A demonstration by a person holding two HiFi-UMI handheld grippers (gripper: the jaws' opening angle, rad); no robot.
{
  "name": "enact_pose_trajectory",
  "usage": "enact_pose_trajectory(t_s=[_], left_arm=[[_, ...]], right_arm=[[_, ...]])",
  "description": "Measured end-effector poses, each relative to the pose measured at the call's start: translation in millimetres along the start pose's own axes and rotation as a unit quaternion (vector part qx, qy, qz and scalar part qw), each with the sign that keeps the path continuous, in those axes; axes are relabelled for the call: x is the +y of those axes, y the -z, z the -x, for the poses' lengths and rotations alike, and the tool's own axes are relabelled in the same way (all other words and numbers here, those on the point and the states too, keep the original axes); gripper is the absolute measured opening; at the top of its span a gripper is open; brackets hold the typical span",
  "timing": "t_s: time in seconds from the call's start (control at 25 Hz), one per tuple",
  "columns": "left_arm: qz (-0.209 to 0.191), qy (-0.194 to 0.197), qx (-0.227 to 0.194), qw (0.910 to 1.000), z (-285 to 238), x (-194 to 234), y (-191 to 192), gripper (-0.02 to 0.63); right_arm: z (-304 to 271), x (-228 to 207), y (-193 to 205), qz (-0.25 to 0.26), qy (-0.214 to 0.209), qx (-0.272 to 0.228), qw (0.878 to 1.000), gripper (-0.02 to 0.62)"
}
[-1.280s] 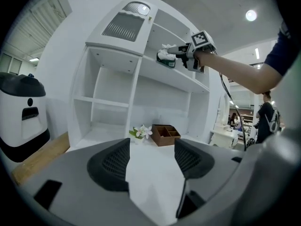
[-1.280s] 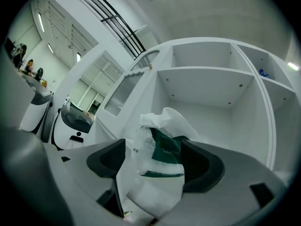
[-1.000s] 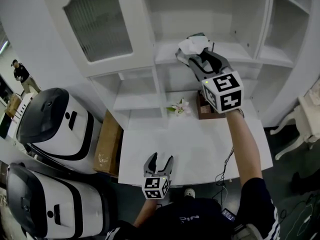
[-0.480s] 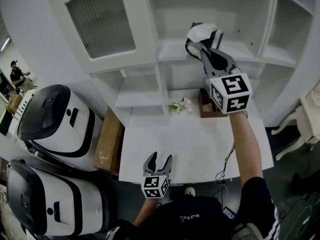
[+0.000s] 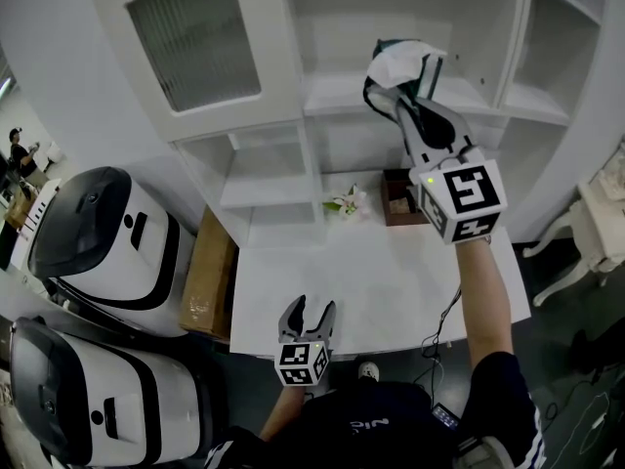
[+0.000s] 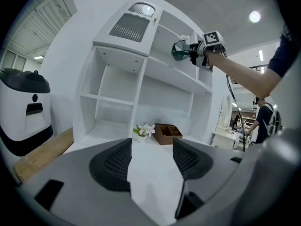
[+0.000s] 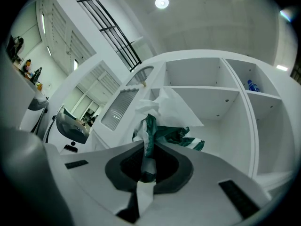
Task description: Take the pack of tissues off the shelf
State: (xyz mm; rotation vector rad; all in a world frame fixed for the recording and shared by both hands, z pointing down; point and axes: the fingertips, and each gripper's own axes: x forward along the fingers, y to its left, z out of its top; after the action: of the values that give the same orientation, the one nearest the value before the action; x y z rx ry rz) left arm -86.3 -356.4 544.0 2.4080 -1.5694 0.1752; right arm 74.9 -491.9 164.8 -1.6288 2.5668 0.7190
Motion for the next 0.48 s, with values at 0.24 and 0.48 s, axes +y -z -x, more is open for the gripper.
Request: enact_pose_trajectory(t_s=[0.24,0.48], left_arm=[[0.000,0.014,0.003,0.9999,3,-1,3,0.275],[-0.004,0.035,0.005,0.9994,7,-10,7,0.275]], right_arm=[[28,10,-1,-0.001,0.010,-0.004,1.000,0.018],[59,23,3,0.010,0.017,0.003,1.000,0.017]])
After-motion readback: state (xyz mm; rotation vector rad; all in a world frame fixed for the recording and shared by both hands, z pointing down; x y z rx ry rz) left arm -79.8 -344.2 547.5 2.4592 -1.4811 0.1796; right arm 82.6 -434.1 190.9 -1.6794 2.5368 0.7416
